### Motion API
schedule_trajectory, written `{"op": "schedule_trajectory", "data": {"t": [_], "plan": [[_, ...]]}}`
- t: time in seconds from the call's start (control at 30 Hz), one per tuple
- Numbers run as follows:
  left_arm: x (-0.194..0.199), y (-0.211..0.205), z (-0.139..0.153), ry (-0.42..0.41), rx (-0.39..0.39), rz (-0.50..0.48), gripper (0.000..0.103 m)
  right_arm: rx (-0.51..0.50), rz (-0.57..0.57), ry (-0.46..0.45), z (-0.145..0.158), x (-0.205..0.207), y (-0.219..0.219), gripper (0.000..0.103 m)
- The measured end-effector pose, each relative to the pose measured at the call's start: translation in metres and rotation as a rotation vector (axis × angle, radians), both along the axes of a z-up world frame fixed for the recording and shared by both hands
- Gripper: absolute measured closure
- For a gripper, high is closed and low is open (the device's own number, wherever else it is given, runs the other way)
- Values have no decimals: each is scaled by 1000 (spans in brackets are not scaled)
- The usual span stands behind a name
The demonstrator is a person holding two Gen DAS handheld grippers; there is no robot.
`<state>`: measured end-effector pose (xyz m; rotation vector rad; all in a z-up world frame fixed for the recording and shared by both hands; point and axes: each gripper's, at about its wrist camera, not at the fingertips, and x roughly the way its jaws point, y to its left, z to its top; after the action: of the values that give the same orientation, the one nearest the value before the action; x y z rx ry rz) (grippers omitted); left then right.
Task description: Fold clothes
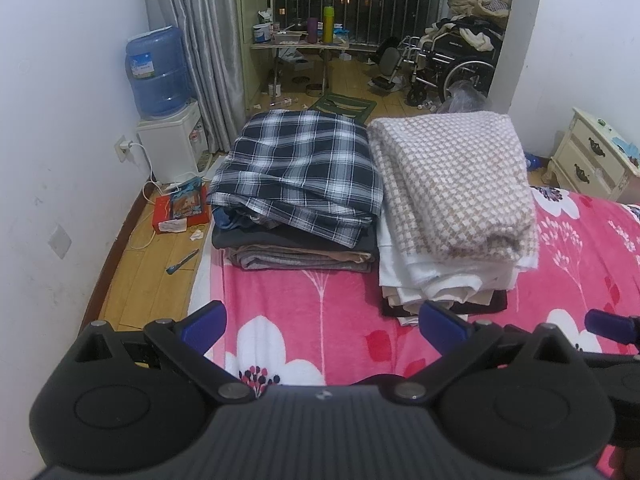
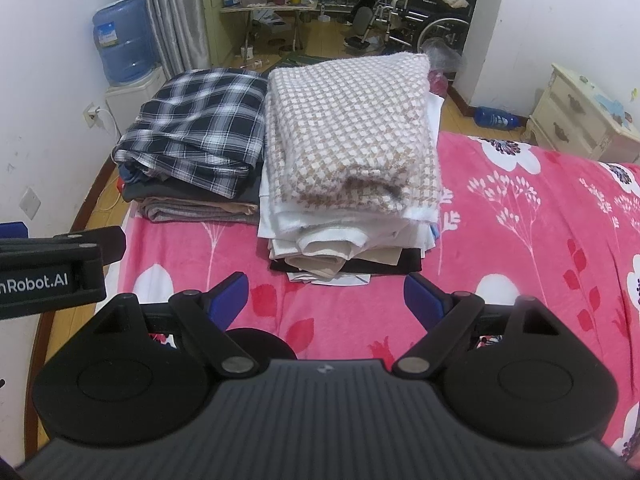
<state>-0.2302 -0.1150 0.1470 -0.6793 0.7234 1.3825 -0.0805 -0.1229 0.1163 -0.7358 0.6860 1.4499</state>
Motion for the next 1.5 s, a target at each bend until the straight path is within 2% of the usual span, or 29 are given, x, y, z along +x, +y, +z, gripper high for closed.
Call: {"op": "schedule_trajectory", "data": {"t": [1.5], "plan": [[0, 2, -4, 16, -12, 2, 0, -15, 4, 3, -5, -1, 4, 18]]}}
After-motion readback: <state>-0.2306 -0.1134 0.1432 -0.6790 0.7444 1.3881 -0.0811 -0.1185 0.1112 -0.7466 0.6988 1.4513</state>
